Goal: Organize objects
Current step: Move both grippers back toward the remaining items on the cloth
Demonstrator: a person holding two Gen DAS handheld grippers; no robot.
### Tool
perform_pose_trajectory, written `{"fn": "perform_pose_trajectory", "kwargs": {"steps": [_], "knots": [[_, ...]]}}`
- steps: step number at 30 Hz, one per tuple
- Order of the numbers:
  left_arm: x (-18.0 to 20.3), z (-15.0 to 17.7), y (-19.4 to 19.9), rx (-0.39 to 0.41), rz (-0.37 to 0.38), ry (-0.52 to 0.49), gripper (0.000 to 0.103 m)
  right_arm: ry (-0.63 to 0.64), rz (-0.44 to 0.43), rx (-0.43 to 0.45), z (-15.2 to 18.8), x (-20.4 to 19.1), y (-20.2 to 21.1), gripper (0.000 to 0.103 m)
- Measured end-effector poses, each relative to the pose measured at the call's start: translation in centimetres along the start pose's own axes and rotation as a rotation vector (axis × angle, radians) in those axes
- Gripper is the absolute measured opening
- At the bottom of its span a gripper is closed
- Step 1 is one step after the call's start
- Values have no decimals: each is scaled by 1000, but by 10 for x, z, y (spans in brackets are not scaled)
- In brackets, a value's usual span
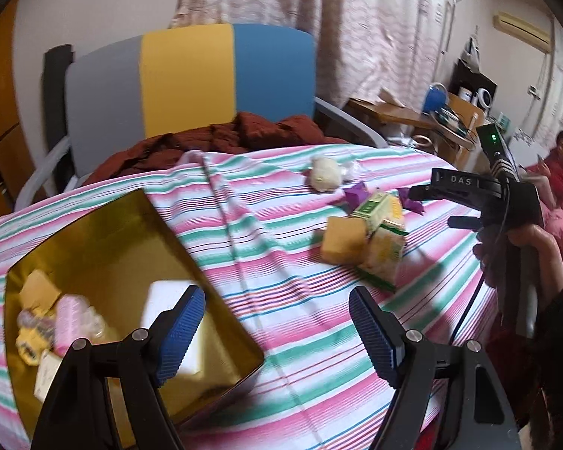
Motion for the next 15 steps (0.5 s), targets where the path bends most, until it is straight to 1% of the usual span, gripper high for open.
{"fn": "perform_pose_trajectory", "kwargs": {"steps": [6, 11, 15], "knots": [[26, -27, -34, -25, 40, -63, 81, -29, -16, -25, -1, 3, -2, 103], [47, -43, -74, -77, 78, -112, 81, -70, -40, -42, -3, 9, -5, 103], [58, -51, -105, -124, 113, -118, 81, -83, -64, -66, -3, 9, -7, 103]]}}
Point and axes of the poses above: each gripper's, at about its wrist camera, not at the fingertips, and y roughly against the way its jaws point, x to its right, z to its underside, the point moved 5 cm from there along -y, roughly the way its jaws point, and after that the axes turned 12 degrees about -y, right-handed, at the moved point
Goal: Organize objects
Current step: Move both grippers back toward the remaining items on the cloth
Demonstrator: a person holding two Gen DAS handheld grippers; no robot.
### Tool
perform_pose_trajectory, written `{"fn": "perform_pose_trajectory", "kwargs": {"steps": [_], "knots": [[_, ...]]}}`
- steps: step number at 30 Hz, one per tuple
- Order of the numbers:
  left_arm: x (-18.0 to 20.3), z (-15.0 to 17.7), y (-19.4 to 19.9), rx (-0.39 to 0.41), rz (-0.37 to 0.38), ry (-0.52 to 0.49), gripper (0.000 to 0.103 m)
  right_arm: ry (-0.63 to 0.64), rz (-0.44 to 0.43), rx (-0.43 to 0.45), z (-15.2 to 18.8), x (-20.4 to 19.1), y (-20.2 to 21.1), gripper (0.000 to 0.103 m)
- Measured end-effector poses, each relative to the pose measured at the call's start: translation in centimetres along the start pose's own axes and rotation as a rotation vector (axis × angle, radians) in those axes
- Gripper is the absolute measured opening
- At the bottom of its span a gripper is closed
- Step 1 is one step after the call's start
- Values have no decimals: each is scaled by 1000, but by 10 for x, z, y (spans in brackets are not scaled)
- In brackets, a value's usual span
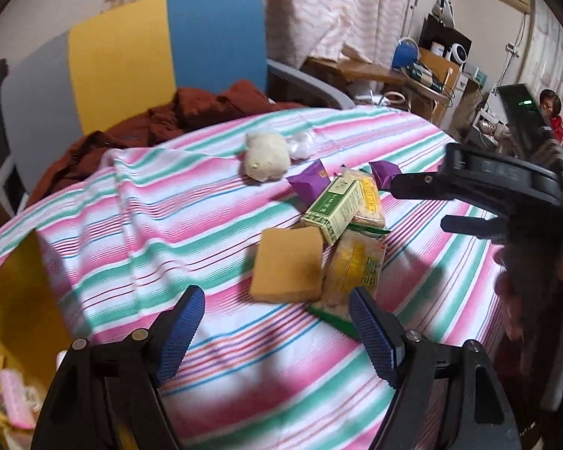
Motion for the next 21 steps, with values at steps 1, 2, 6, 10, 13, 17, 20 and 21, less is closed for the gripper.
{"fn": "perform_pose_trajectory", "kwargs": {"steps": [1, 2, 6, 10, 13, 17, 20, 21], "knots": [[1, -4, -9, -13, 1, -4, 81, 3, -1, -6, 1, -1, -1, 103], [2, -7, -16, -21, 4, -7, 81, 5, -1, -9, 1, -1, -1, 103], [4, -16, -37, -51, 26, -12, 81, 5, -5, -15, 0, -1, -3, 103], [1, -21, -58, -80, 27, -10, 81, 0, -5, -20, -1, 0, -4, 103], [-2, -20, -77, -112, 67, 19, 80, 6, 2, -20, -1, -1, -5, 103], [-6, -11, -91, -146, 120, 74, 71, 11, 22, -26, -1, 0, -9, 103], [-2, -9, -85, -118, 147, 65, 54, 18, 31, -32, -1, 0, -11, 103], [-2, -8, -82, -115, 123, 60, 53, 24, 35, -36, 0, -1, -12, 103]]}}
Point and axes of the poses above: each gripper's, at about its wrist camera, not at the fingertips, and y roughly against the way its jaws point, x to its right, z to its underside, the point moved 5 cm from there along -y, roughly the way its jaws point, and after that the axes turned 12 degrees about -y, right-handed, at the moved point
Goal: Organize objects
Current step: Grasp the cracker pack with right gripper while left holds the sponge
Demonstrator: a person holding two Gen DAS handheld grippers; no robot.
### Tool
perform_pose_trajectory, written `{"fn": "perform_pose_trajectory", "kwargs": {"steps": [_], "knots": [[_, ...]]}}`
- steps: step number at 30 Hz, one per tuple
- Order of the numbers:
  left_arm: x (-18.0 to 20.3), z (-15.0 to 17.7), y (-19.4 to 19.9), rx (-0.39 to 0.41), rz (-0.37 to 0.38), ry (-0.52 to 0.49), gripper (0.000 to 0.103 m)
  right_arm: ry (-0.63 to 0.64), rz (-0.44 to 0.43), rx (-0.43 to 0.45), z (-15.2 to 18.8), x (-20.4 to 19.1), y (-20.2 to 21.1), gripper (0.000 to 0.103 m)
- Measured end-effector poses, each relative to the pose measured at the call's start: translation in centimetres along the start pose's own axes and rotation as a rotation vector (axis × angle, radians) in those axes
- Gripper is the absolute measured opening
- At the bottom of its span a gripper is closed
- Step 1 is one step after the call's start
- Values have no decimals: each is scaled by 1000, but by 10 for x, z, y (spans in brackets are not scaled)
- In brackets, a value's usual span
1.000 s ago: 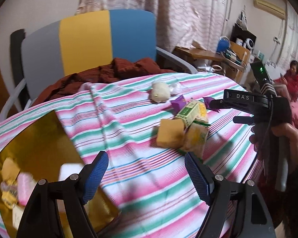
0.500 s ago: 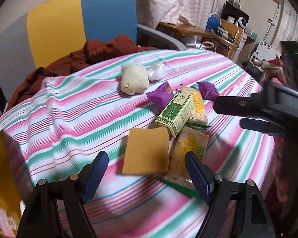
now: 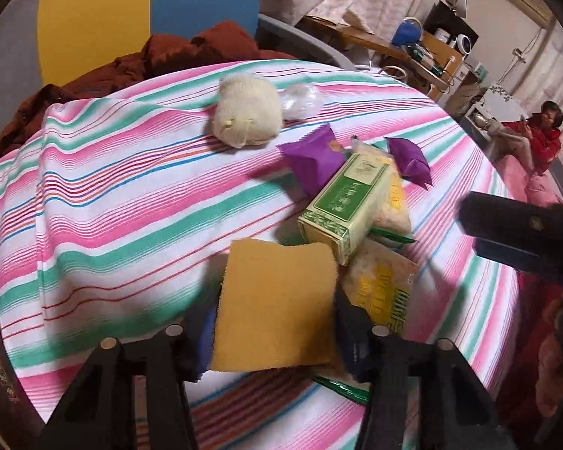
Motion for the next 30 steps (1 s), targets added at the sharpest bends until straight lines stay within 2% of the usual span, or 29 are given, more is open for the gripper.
{"fn": "perform_pose_trajectory", "kwargs": {"steps": [5, 10, 17, 21, 30], "knots": [[-4, 8, 33, 72, -29, 33, 53, 42, 22, -42, 7, -4, -8, 103], [-7, 22, 66, 120, -50, 66, 54, 97, 61, -121, 21, -7, -23, 103], [-7, 49, 105, 180, -43, 110, 54, 120, 103, -166, 36, -14, -37, 103], [-8, 64, 124, 204, -38, 132, 54, 91, 126, -156, 41, -19, -45, 103], [-27, 103, 162, 260, -63, 203, 55, 212, 326, -94, 59, -26, -67, 103]]}}
Point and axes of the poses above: each gripper's, at about its wrist camera, not at the fingertips, and y roughly against the way its jaws point, x to its right, z to its underside, the point moved 5 cm from there along -y, roughly the way its jaws point, and after that the axes turned 12 degrees about -y, right-handed, at the moved point
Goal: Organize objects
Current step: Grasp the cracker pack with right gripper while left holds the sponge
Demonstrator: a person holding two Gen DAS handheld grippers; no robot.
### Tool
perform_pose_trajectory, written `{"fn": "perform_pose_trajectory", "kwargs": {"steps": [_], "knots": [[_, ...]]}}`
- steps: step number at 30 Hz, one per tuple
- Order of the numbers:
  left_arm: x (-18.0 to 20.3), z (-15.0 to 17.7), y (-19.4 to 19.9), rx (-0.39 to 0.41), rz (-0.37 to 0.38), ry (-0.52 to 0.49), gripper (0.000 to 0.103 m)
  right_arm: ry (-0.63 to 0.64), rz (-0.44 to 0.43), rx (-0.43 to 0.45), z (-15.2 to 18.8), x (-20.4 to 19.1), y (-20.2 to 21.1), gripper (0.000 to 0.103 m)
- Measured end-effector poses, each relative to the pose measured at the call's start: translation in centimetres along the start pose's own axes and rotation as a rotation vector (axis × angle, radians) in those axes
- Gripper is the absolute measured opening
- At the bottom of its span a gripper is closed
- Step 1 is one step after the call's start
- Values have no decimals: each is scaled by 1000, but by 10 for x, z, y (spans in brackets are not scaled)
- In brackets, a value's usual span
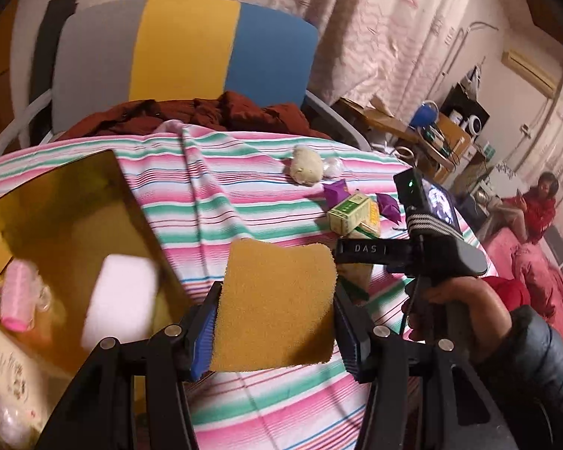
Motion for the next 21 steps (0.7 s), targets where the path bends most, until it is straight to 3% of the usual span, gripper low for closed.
{"fn": "perform_pose_trajectory", "kwargs": {"steps": [7, 9, 12, 17, 21], "knots": [[-19, 12, 18, 23, -18, 57, 55, 16, 67, -6, 4, -2, -2, 103], [-21, 14, 21, 29, -18, 64, 55, 27, 61, -8, 6, -2, 1, 96], [-24, 16, 26, 38, -17, 77, 55, 54, 51, 17, 10, 0, 14, 51], [-26, 20, 32, 49, -17, 82, 55, 1, -2, 16, 21, 17, 23, 48], [-29, 25, 34, 44, -26, 81, 55, -20, -134, -14, 37, 23, 37, 48]]}}
Point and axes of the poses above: each gripper's, at about its wrist camera, not at the fingertips, and y roughly against the way its jaws point, x to its right, z to its underside, the point moved 5 cm from there along -y, roughly the way its jaws point, and after that the axes turned 12 degrees about -y, right-handed, at the moved point
